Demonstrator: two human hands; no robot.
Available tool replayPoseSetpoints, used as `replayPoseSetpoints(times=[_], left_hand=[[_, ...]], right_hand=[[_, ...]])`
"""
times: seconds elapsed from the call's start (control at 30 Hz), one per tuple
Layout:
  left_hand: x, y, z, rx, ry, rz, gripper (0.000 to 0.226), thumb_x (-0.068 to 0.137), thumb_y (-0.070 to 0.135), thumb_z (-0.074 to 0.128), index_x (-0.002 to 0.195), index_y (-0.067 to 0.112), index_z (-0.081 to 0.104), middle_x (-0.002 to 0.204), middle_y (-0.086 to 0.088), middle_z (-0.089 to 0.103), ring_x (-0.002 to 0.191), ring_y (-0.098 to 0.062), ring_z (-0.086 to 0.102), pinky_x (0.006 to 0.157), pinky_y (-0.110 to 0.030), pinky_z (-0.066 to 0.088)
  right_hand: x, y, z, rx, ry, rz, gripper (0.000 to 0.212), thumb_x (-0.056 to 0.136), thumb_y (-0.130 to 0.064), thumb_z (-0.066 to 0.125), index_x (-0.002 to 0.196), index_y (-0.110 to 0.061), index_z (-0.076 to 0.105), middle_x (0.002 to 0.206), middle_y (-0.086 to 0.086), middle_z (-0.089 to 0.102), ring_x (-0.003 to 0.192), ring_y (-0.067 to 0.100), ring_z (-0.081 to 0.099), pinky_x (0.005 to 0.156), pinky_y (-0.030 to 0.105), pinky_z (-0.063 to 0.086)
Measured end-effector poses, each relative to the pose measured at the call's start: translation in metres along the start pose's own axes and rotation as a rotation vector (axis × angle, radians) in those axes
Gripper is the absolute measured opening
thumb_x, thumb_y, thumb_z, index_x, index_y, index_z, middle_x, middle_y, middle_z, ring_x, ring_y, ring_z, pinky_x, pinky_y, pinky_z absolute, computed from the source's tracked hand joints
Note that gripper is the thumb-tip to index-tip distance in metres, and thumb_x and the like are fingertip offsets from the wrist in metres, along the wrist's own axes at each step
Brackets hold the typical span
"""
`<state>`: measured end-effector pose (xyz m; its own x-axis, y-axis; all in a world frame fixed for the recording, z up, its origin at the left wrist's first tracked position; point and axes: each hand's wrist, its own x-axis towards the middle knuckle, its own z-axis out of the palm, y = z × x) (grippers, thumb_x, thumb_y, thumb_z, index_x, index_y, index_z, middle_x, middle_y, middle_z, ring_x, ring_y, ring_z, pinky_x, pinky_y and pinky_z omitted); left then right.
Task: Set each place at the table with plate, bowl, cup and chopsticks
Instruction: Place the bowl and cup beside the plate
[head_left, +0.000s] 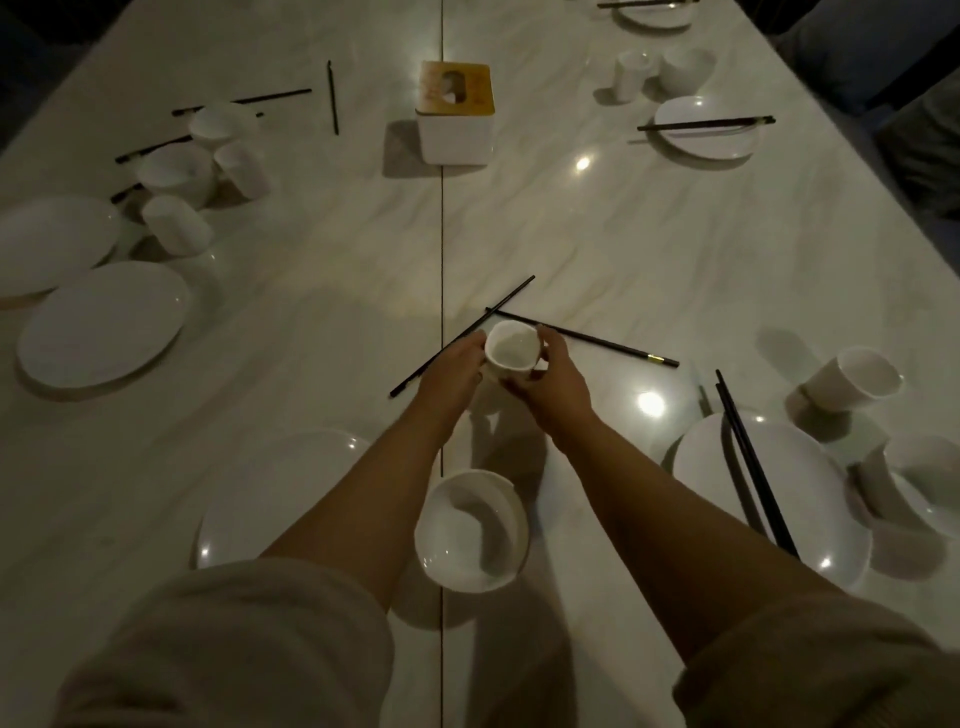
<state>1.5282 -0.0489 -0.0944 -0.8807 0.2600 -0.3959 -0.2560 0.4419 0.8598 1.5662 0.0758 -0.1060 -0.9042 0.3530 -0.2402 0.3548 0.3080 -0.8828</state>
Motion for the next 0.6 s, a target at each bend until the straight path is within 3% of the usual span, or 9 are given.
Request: replayPoseSetpoints(times=[0.1, 0.27, 0.6], left_hand=[[0.001, -0.004, -0.002, -0.172, 0.051, -0.031, 0.020, 0.091, 0.025, 0.047, 0.100, 0.032, 0.062, 0.114, -0.001, 0.064, 0.112, -0.021, 0.060, 0.104, -0.043, 0.045], [-0.024, -0.023, -0.014, -0.220, 0.284, -0.073, 0.038, 0.091, 0.009, 0.043, 0.078, 0.034, 0.068, 0.097, -0.002, 0.073, 0.092, -0.018, 0.070, 0.089, -0.040, 0.056], [-0.071, -0.054, -0.023, -0.214, 0.366, -0.067, 0.033, 0.094, 0.003, 0.041, 0.086, 0.021, 0.067, 0.101, -0.006, 0.072, 0.089, -0.015, 0.070, 0.082, -0.032, 0.058]], right_hand=[[0.002, 0.002, 0.001, -0.014, 0.005, -0.005, 0.066, 0.077, -0.021, 0.077, 0.134, -0.020, 0.042, 0.130, 0.004, 0.057, 0.118, 0.022, 0.056, 0.089, 0.028, 0.042], [-0.025, 0.007, 0.005, -0.049, -0.131, -0.046, 0.066, 0.079, -0.019, 0.075, 0.135, -0.025, 0.042, 0.132, 0.001, 0.055, 0.105, 0.012, 0.055, 0.088, 0.027, 0.045], [-0.063, 0.006, 0.012, -0.080, -0.263, -0.097, 0.064, 0.080, -0.021, 0.074, 0.135, -0.026, 0.043, 0.130, 0.000, 0.056, 0.115, 0.017, 0.057, 0.100, 0.038, 0.048]])
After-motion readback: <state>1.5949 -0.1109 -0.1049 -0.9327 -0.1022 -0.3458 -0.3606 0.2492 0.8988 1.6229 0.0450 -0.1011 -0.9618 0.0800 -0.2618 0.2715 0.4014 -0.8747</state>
